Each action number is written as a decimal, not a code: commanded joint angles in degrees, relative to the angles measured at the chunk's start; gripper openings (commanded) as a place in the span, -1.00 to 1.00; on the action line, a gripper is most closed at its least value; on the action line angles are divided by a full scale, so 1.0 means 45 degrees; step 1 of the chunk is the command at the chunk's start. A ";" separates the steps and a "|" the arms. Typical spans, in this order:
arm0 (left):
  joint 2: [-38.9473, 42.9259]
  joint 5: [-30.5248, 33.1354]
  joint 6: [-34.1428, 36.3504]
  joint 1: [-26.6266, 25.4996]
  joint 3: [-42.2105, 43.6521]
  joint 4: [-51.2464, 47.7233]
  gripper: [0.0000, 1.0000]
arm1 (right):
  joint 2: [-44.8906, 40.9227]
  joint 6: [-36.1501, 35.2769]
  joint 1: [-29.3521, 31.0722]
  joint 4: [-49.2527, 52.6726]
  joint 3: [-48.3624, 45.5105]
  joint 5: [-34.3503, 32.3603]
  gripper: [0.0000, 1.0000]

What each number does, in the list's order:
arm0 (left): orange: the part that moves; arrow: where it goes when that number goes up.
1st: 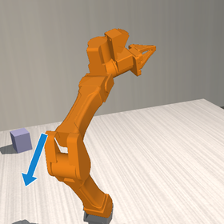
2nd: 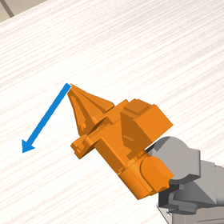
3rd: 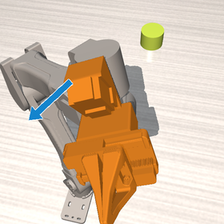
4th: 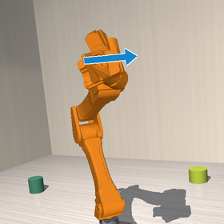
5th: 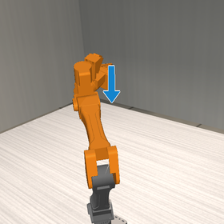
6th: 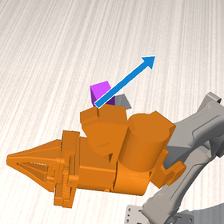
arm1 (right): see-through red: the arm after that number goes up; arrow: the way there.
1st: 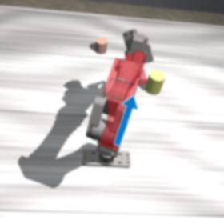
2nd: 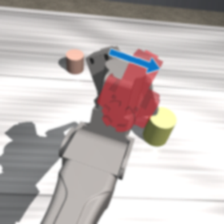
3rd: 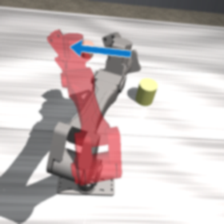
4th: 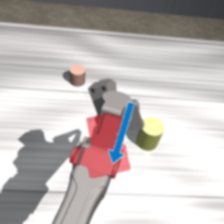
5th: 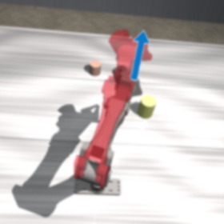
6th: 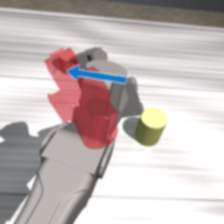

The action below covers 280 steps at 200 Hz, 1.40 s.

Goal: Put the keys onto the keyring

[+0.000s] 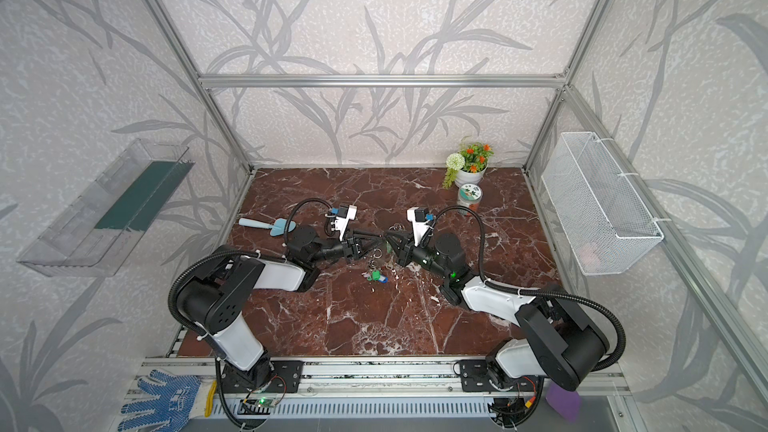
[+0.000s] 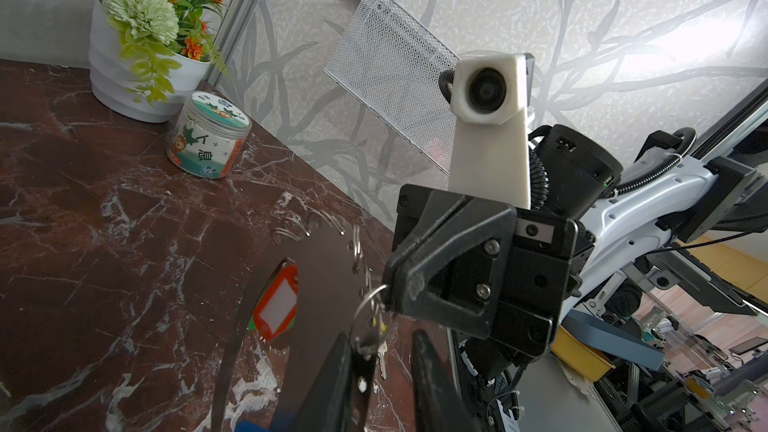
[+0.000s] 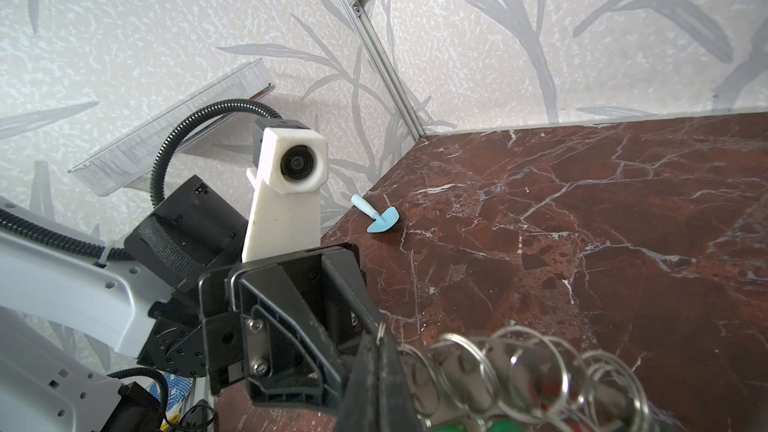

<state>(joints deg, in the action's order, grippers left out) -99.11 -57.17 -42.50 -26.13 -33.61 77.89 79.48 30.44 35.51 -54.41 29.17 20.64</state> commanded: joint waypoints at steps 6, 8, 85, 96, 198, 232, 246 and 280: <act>0.0222 -0.0540 -0.0246 -0.0034 -0.0232 0.0660 -0.56 | 0.0072 0.0019 -0.0065 -0.1072 0.0008 0.0144 -1.00; 0.0246 -0.0529 -0.0258 -0.0024 -0.0229 0.0656 -0.56 | 0.0052 0.0015 -0.0065 -0.1072 0.0004 0.0140 -1.00; 0.0428 -0.0451 -0.0514 0.0108 -0.0224 0.0660 -0.58 | 0.0012 -0.0006 -0.0278 -0.1087 -0.0500 0.0215 -1.00; 0.0389 -0.0522 -0.0544 0.0104 -0.0262 0.0658 -0.61 | 0.0051 0.0014 -0.0310 -0.1128 -0.0543 0.0215 -1.00; -0.0133 -0.0773 -0.0768 0.0065 -0.0440 0.0658 -0.65 | 0.0618 0.0209 -0.0381 -0.1561 -0.0369 0.0257 -1.00; -0.0525 -0.0771 -0.0886 0.0083 -0.0608 0.0660 -0.75 | 0.0540 0.0171 -0.0385 -0.1484 -0.0350 0.0267 -1.00; -0.0605 -0.0726 -0.0907 0.0096 -0.0636 0.0660 -0.80 | 0.0521 0.0170 -0.0385 -0.1483 -0.0359 0.0270 -1.00; -0.0575 -0.0484 -0.0806 0.0124 -0.0570 0.0662 -0.98 | 0.0482 0.0111 -0.0409 -0.1473 -0.0407 0.0242 -1.00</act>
<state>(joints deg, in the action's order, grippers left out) -101.80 -57.89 -45.67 -25.69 -35.20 77.95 81.84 30.68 34.11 -57.89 26.72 21.93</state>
